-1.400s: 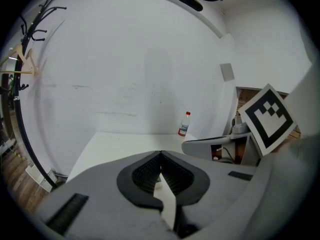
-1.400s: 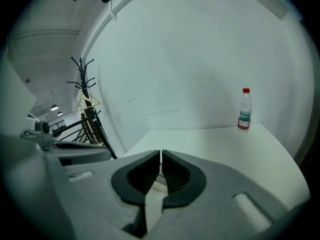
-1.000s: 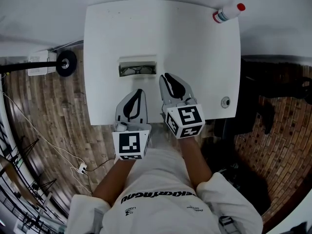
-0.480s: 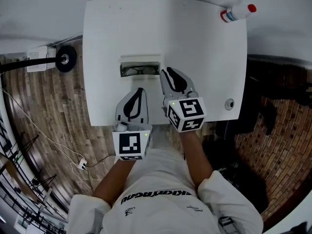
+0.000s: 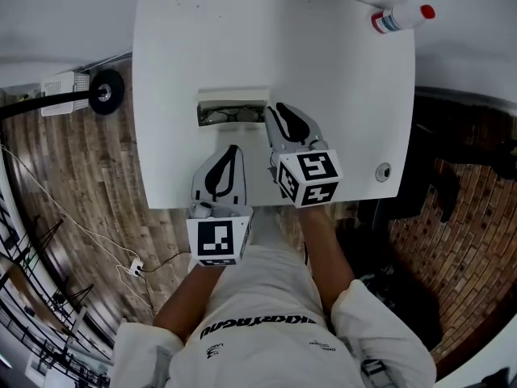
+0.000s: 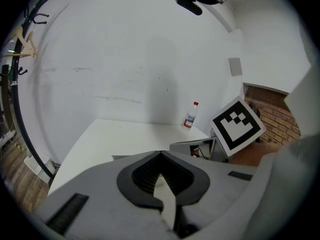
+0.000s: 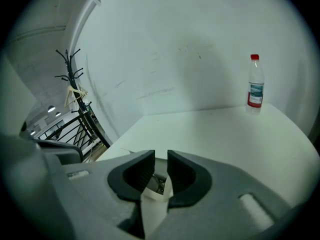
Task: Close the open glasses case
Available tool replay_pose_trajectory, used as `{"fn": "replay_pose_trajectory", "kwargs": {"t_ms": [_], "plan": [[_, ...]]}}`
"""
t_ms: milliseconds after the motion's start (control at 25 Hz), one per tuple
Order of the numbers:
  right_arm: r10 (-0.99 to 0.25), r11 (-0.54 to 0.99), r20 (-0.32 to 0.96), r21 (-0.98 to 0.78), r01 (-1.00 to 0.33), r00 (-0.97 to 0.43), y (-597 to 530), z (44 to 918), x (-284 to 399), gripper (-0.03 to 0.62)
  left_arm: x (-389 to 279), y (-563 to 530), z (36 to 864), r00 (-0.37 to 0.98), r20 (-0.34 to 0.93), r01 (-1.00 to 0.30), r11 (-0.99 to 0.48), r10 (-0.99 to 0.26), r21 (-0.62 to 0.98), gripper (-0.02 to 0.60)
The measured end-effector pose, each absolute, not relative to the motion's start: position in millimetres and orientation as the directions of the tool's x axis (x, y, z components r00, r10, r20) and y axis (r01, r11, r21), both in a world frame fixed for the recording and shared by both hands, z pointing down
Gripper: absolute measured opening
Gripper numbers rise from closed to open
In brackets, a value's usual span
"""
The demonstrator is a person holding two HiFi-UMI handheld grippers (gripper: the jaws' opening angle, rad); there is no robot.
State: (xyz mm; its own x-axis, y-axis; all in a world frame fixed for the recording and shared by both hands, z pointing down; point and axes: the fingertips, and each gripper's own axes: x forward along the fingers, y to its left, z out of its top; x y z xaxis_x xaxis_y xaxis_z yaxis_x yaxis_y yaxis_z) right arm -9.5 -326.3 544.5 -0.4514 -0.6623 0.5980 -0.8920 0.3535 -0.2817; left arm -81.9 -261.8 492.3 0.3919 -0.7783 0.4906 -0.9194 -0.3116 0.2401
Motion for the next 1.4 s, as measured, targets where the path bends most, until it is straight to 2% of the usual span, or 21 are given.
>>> {"fn": "replay_pose_trajectory", "kwargs": {"t_ms": [800, 1400], "plan": [[-0.628, 0.320, 0.623, -0.339, -0.885, -0.466, -343.8, 573.4, -16.8, 0.064, -86.9, -263.0, 512.6, 0.395, 0.526, -0.917, -0.289, -0.753, 0.275, -0.002], [-0.625, 0.312, 0.640, -0.319, -0.895, -0.446, -337.3, 579.7, -17.3, 0.057, -94.0, -259.8, 513.7, 0.373, 0.520, -0.927, -0.292, -0.768, 0.233, -0.002]]}}
